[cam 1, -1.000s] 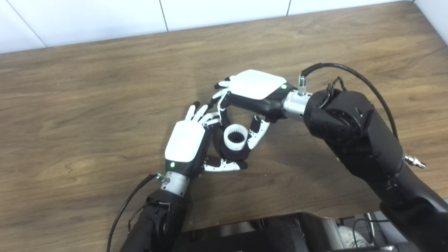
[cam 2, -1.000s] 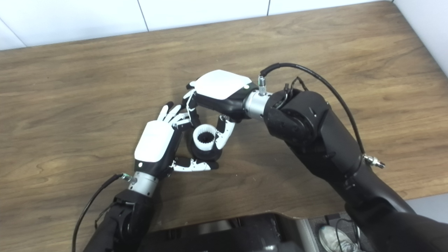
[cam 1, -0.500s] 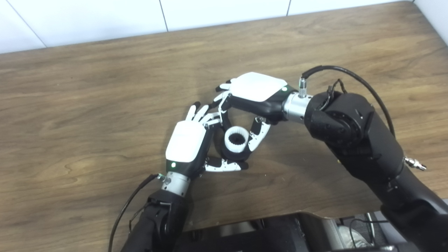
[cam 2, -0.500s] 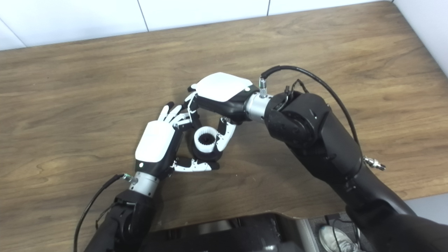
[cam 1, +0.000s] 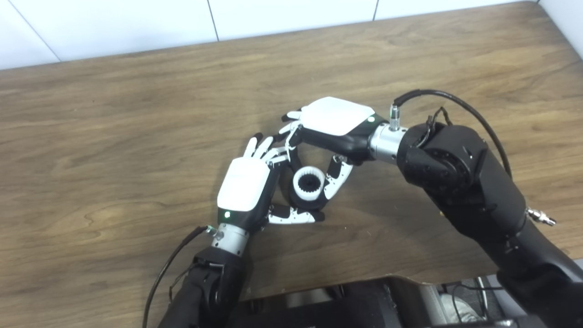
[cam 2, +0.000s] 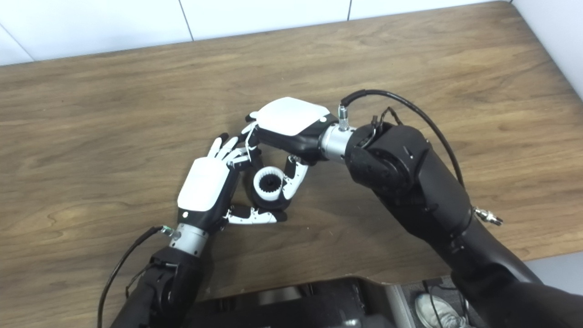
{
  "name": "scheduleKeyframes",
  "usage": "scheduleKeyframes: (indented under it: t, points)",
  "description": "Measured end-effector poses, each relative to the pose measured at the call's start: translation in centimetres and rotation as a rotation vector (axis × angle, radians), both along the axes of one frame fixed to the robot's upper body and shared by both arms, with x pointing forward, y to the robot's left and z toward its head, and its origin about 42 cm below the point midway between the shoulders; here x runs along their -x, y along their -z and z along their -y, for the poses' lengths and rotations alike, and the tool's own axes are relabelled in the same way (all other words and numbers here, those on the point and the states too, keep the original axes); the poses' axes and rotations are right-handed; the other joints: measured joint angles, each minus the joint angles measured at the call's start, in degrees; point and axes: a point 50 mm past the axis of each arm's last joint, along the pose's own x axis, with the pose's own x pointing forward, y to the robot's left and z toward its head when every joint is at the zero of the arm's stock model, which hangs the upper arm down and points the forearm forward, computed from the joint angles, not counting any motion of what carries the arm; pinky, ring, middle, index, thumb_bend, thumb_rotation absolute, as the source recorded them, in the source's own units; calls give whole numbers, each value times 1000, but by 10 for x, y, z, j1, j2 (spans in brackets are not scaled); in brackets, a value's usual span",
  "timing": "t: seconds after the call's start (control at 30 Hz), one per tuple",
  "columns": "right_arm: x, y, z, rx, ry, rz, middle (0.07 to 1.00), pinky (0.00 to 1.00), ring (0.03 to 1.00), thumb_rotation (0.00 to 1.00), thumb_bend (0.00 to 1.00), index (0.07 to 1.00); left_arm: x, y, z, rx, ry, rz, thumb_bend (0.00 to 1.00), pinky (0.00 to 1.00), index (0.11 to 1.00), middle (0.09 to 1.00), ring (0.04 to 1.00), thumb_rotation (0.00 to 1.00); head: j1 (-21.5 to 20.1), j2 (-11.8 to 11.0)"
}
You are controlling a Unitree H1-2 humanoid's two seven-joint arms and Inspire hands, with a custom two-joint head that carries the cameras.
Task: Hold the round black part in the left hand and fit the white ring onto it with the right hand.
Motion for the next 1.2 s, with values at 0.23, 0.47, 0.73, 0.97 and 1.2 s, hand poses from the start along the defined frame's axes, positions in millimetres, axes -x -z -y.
scheduleKeyframes:
  t: [0.23,0.47,0.73,0.97,1.2]
  points:
    - [0,0,1,5,2,1,860,967,964,139,525,486,0,0,1,1,1,-1,525,1000,484,789,928,58,3,1]
    - [0,0,1,18,-2,14,872,968,967,148,525,493,0,0,1,0,2,-2,525,1000,484,790,930,58,3,1]
    - [0,1,3,47,-6,9,927,989,999,332,998,721,0,-1,1,-1,2,-2,525,1000,484,789,929,58,0,-1]
    - [0,0,5,57,-1,7,960,981,1000,368,1000,784,0,-1,1,-1,2,-2,525,1000,484,791,927,59,-2,-2]
    - [-1,-2,7,54,8,14,990,984,1000,375,1000,851,-1,-1,1,-1,2,-2,525,1000,484,786,926,58,-3,-5]
